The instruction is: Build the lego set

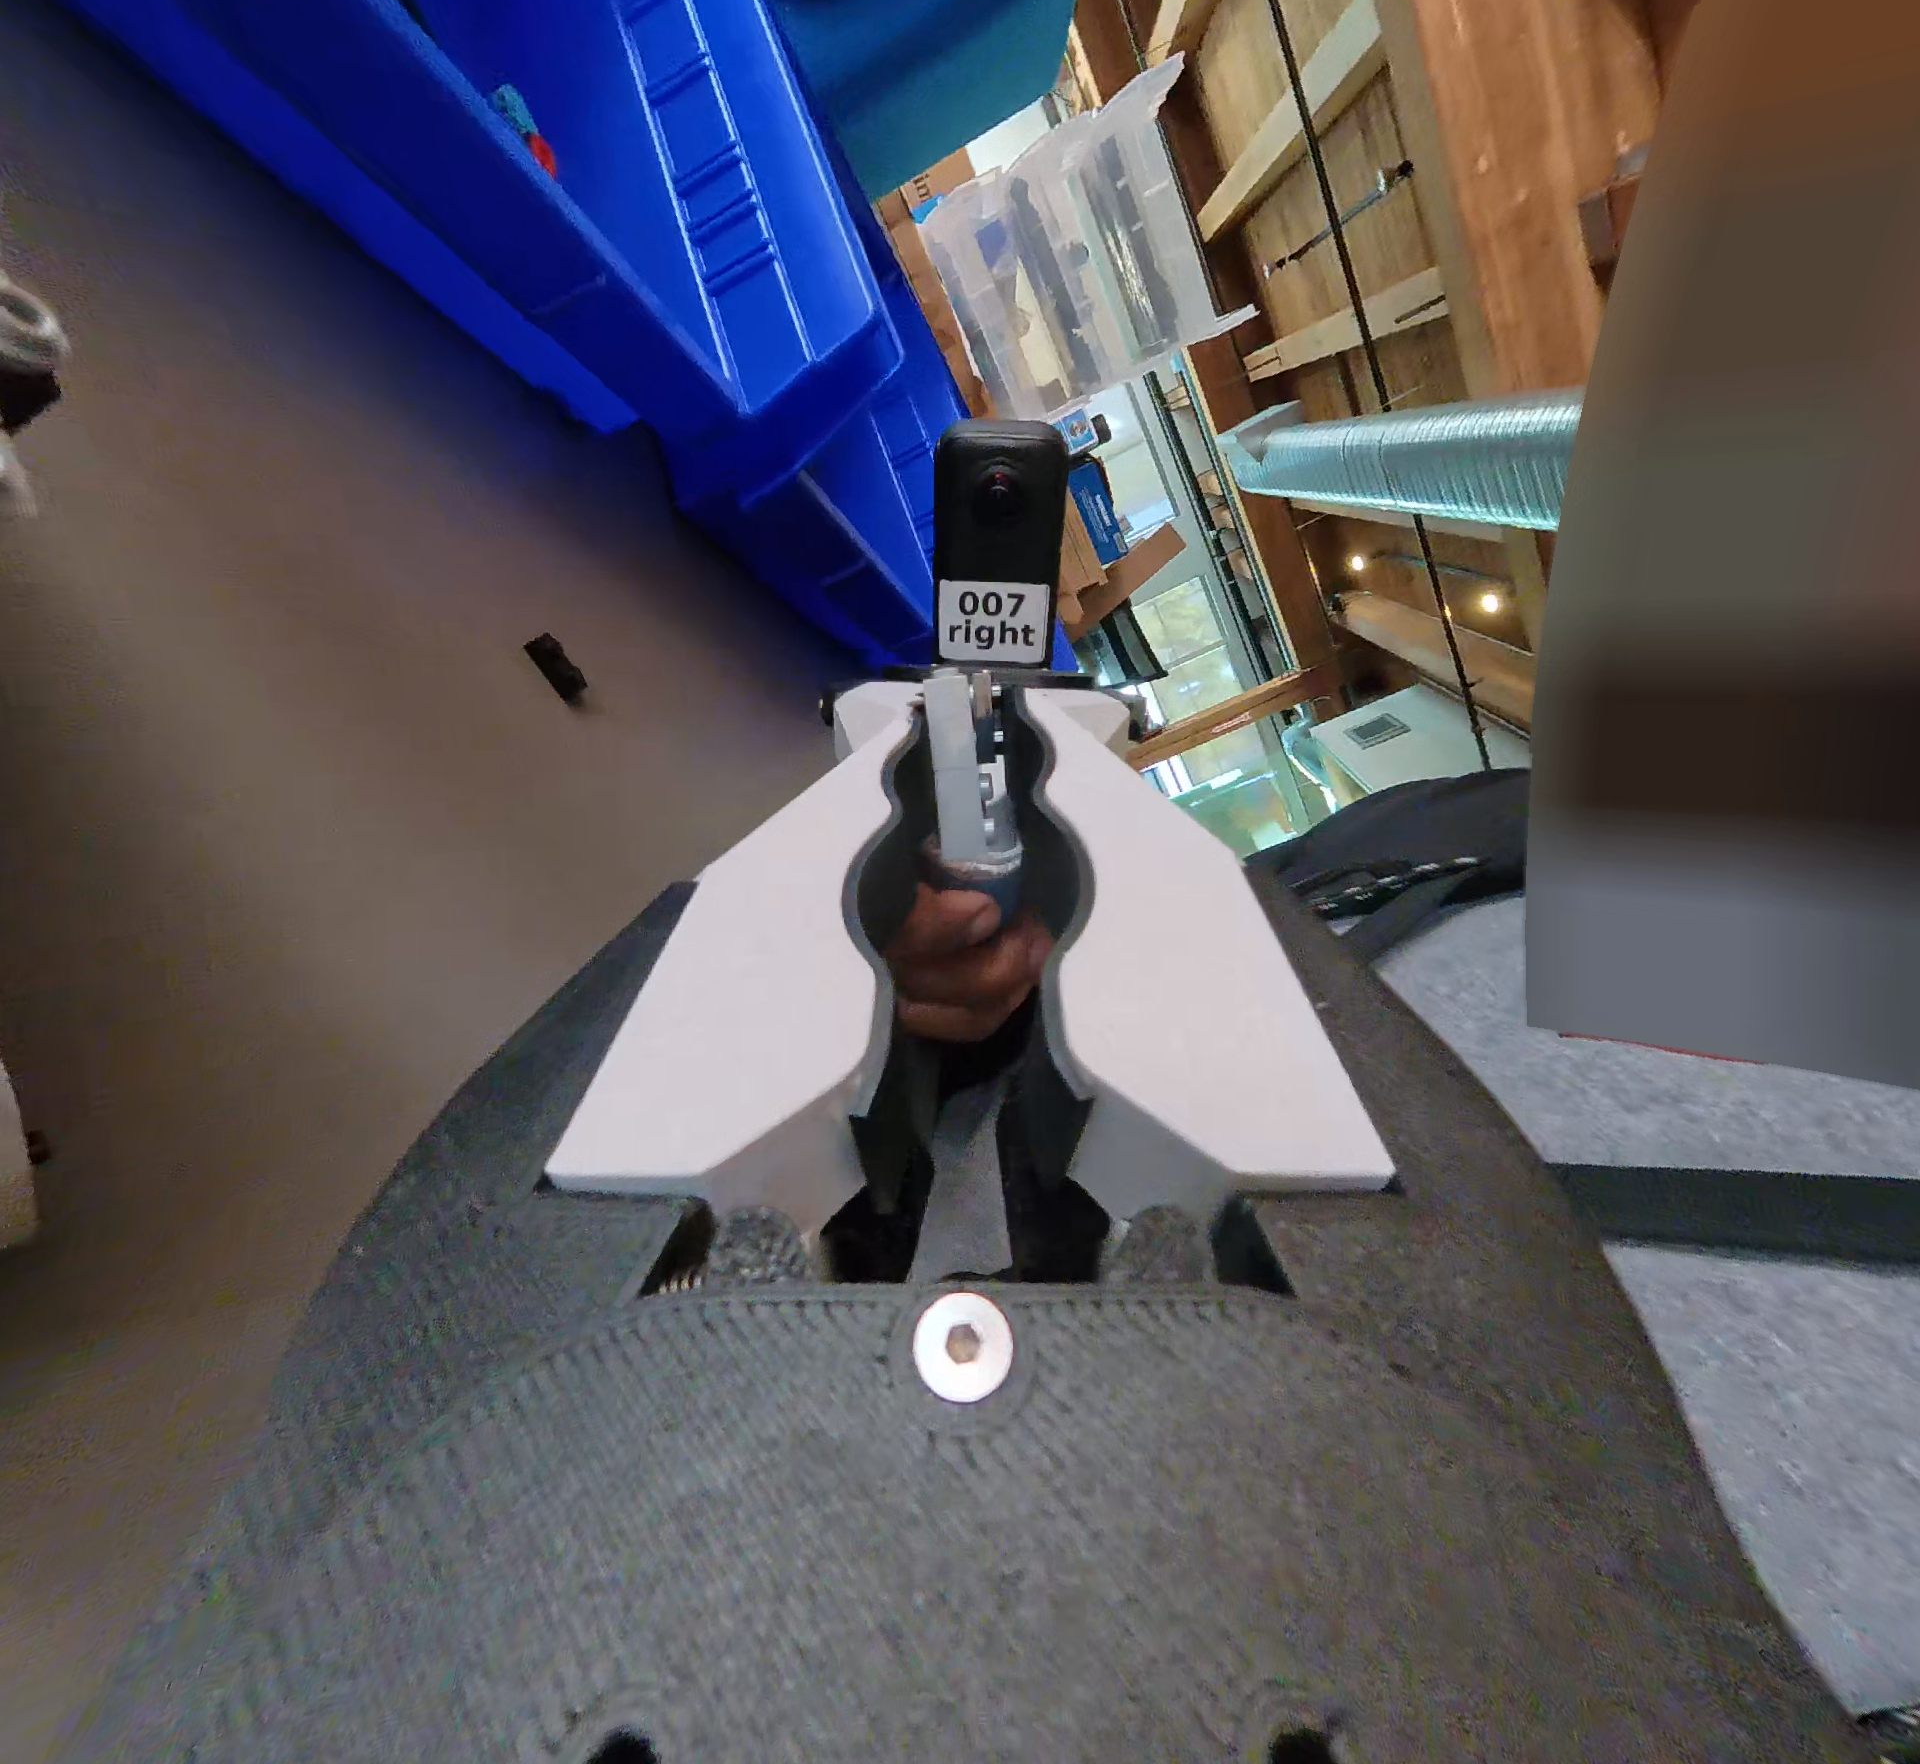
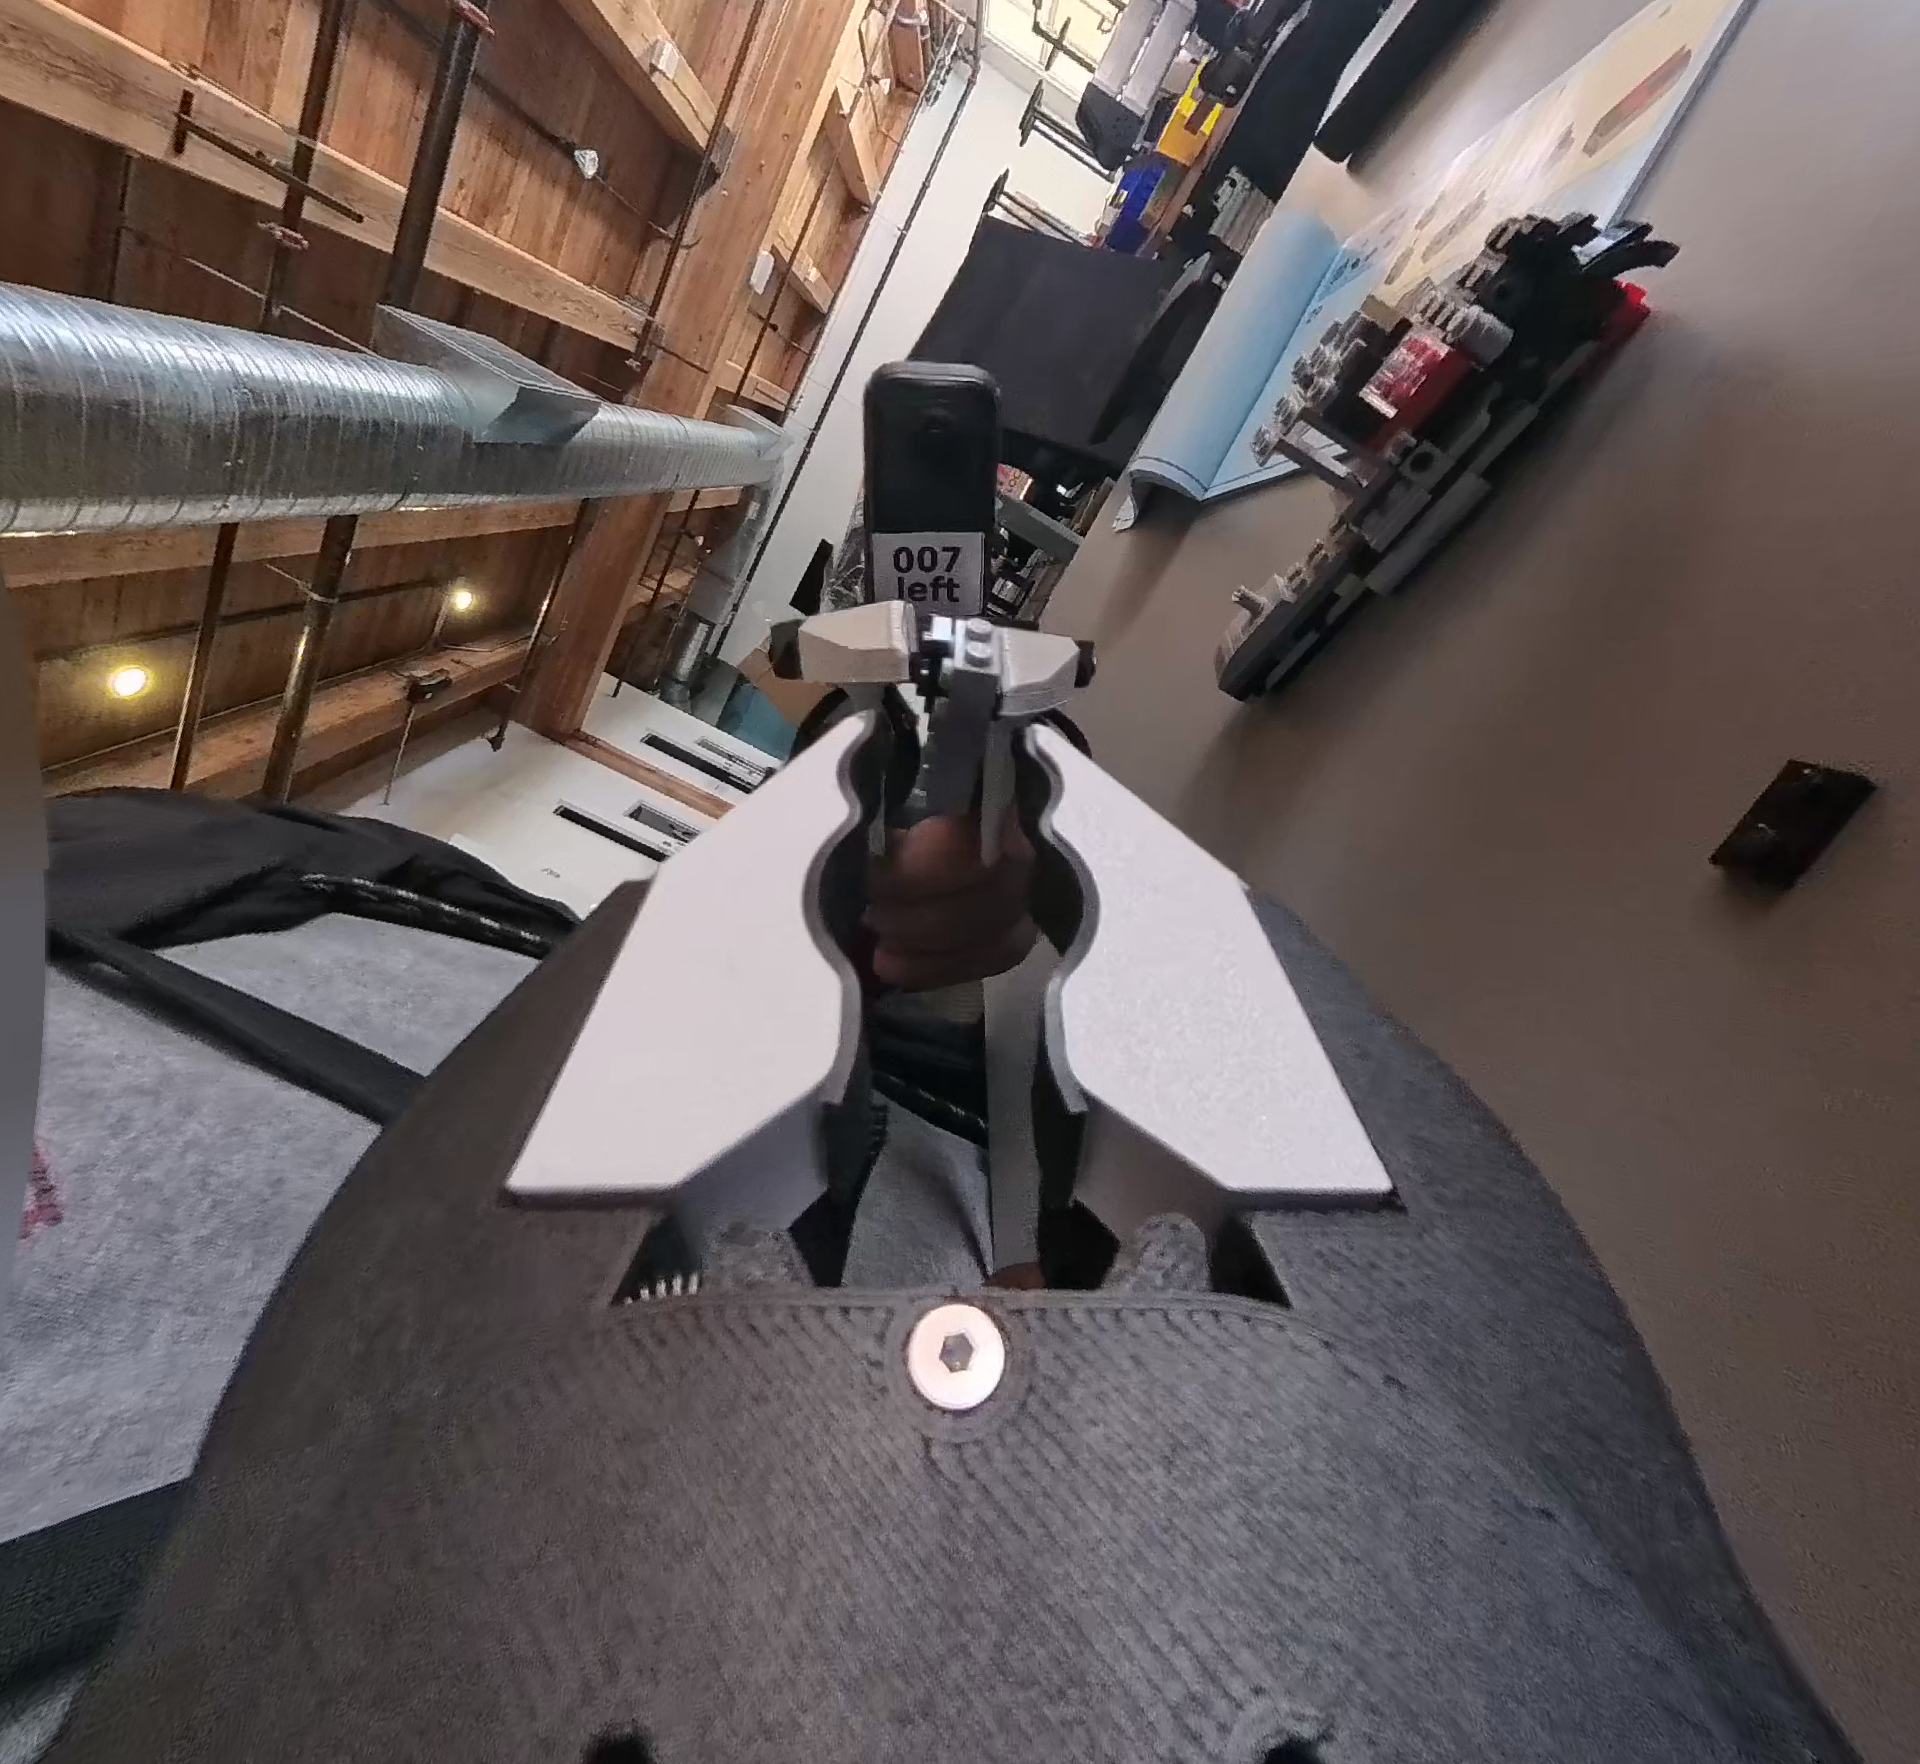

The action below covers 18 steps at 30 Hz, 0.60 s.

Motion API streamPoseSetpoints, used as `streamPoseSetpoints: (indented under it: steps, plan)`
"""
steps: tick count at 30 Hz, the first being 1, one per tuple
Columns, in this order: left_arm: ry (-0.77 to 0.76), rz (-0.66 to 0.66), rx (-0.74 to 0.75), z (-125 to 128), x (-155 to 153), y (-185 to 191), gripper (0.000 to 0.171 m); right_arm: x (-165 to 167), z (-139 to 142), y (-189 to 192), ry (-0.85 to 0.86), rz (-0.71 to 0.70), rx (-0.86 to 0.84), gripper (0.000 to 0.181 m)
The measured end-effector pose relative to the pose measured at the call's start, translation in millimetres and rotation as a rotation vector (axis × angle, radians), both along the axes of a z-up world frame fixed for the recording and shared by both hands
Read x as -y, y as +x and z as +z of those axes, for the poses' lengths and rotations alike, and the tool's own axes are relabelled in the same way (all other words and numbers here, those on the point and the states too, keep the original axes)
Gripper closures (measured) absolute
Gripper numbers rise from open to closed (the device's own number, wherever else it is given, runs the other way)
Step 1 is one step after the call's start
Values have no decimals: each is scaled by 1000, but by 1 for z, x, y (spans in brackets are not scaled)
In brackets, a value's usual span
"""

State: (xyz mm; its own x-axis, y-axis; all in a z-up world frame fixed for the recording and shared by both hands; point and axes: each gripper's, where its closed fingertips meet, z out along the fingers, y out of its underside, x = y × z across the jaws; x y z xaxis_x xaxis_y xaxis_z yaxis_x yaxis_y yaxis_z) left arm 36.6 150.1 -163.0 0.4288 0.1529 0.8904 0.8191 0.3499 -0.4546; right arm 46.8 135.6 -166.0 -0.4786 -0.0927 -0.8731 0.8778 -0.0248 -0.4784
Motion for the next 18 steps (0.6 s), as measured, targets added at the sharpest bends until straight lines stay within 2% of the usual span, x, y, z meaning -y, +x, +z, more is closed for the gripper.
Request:
streamPoseSetpoints:
  steps: [5, 18]
  plan:
    - [-55, -22, -99, 0, 0, 4, 157, -4, 3, -2, 12, 0, -45, 154]
    - [-344, -133, -420, 1, -5, 18, 157, -15, 14, 1, -2, 48, -192, 163]
